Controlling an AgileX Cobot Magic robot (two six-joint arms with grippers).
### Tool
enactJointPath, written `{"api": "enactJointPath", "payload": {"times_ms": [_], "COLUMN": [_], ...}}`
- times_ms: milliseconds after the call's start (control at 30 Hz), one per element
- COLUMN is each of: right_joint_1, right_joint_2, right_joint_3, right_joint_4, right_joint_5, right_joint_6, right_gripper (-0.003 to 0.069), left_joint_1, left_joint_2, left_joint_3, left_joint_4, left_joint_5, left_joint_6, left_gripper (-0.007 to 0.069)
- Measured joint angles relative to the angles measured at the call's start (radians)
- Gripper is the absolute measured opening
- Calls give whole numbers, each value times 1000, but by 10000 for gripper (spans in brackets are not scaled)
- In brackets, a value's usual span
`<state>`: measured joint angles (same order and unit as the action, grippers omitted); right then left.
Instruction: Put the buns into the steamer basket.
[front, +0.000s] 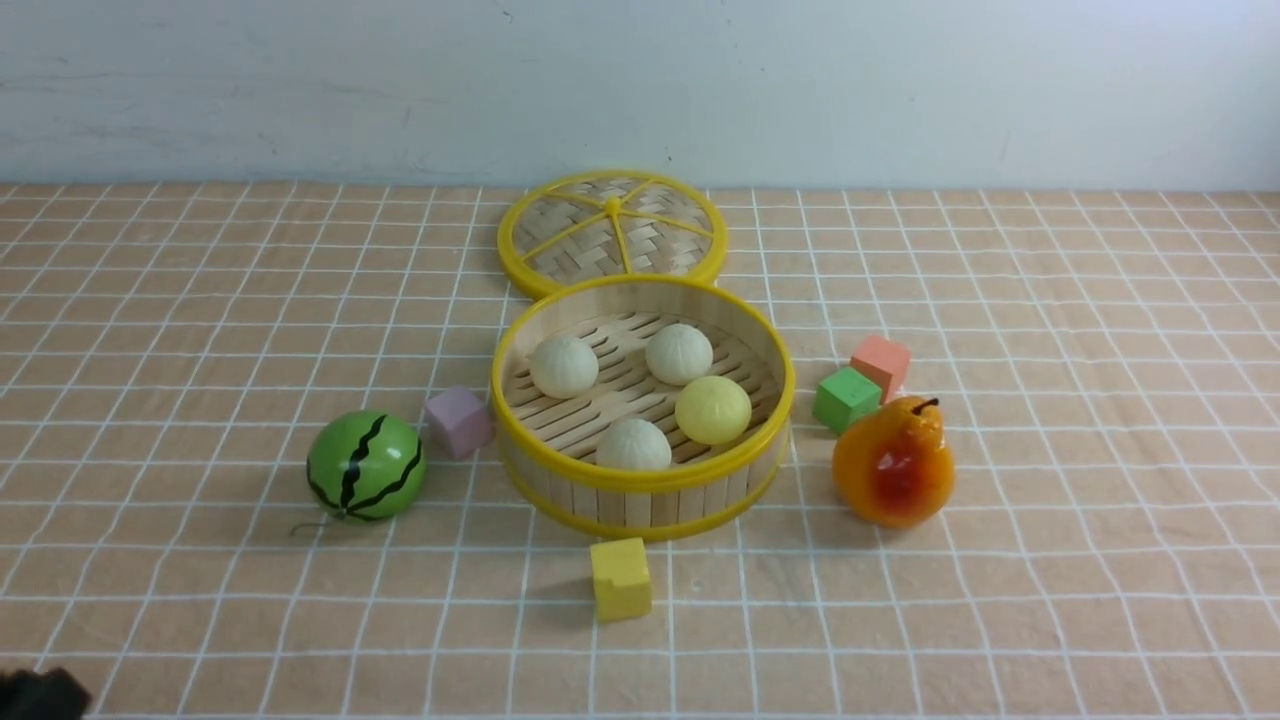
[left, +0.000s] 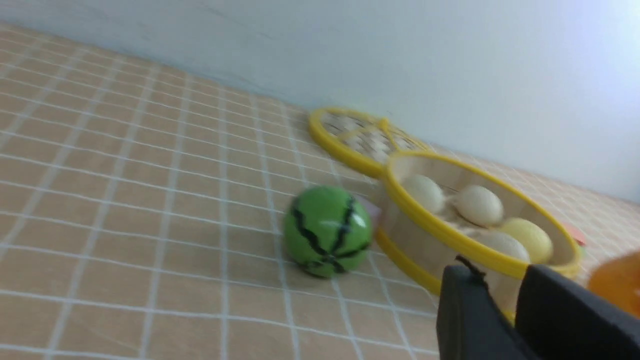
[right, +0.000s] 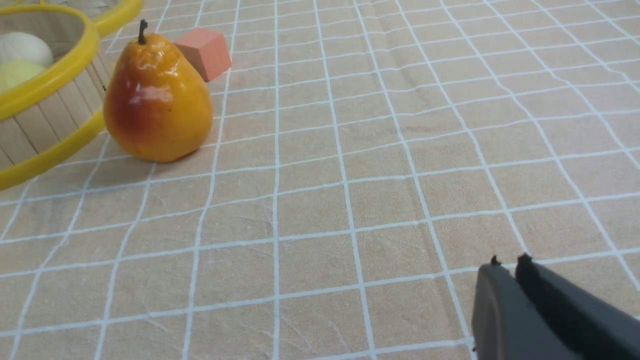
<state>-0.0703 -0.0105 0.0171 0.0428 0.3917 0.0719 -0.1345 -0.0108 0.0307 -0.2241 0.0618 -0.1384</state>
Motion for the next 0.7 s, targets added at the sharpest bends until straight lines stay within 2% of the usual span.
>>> {"api": "enactJointPath", "payload": {"times_ms": [100,267,700], "right_joint_1": [0,0,0], "right_joint_2": [0,0,0], "right_joint_3": [0,0,0], "right_joint_4": [0,0,0], "right_joint_5": [0,0,0], "right_joint_6": [0,0,3], "right_gripper": [48,58,67], "left_joint_1": [86,119,118], "left_joint_2": [0,0,0], "left_joint_3": [0,0,0], "left_joint_4": [4,45,29], "left_joint_5": [39,297,323], "left_joint_6": [-49,-68,-69], "left_gripper": [122,-13,-13]}}
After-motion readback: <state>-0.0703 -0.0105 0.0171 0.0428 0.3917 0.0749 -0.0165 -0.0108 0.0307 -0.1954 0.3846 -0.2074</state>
